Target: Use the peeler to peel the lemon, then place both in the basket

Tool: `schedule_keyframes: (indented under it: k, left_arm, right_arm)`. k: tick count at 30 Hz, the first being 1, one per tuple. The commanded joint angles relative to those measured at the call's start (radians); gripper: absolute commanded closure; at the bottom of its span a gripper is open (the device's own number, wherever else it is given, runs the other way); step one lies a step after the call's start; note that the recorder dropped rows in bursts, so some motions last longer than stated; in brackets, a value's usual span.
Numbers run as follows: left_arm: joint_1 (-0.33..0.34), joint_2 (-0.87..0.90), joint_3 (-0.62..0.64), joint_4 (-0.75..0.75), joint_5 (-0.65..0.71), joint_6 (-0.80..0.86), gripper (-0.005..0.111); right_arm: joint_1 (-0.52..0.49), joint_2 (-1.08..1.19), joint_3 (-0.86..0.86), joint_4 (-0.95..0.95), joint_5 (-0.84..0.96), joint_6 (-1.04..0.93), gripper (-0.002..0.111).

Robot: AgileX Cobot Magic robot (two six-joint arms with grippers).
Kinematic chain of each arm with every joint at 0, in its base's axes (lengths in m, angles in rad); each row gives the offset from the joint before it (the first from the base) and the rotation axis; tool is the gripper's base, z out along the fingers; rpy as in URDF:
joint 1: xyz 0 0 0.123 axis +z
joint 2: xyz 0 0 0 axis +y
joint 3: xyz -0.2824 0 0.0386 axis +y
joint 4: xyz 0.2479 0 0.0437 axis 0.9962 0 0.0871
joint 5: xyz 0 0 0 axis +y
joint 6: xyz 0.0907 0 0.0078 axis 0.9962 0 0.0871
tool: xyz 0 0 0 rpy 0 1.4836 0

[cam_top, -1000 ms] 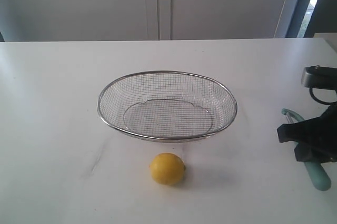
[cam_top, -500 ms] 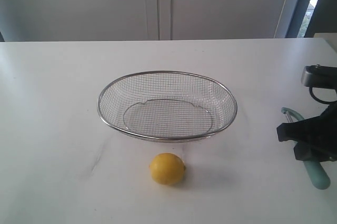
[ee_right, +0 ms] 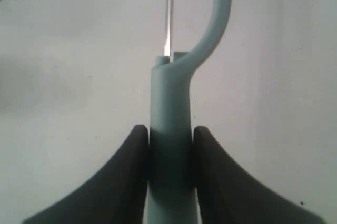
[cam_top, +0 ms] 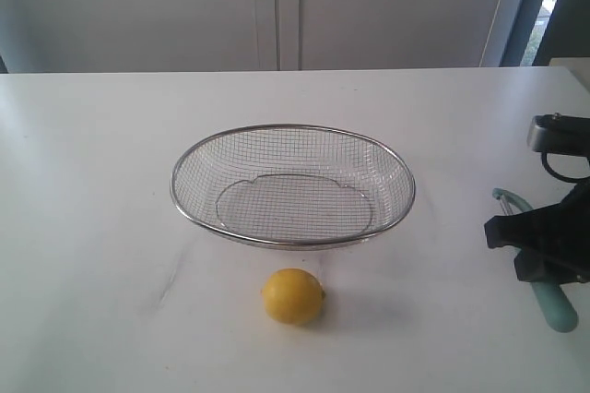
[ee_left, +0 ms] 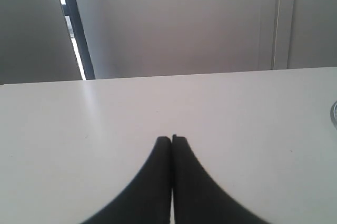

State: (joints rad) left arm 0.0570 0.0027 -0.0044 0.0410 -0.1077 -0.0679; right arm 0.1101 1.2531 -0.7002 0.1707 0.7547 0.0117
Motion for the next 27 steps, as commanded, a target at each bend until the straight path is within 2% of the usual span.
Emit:
schedule_keyframes:
  k: [1,9,18,21,27]
  left_arm:
    - [-0.001,-0.003,0.004,-0.012,-0.013,-0.006,0.107]
    - [-0.001,-0.003,0.004,-0.012,-0.056,-0.006,0.107]
    - [-0.001,-0.003,0.004,-0.012,-0.044,-0.006,0.107]
    - [-0.001,-0.003,-0.004,-0.012,0.035,-0.006,0.107]
    - [-0.001,-0.003,-0.096,-0.012,0.201,-0.010,0.107]
  right_arm:
    - [-0.001,-0.007,0.004,-0.003,-0.009,-0.012,0.108]
    - [-0.001,-0.007,0.004,-0.003,-0.012,-0.012,0.108]
    - [-0.001,-0.007,0.004,-0.003,-0.016,-0.012,0.108]
    - [-0.001,-0.007,0.004,-0.003,-0.020,-0.012,0.108]
    - [-0.001,-0.007,0.004,0.001,-0.020,-0.012,0.108]
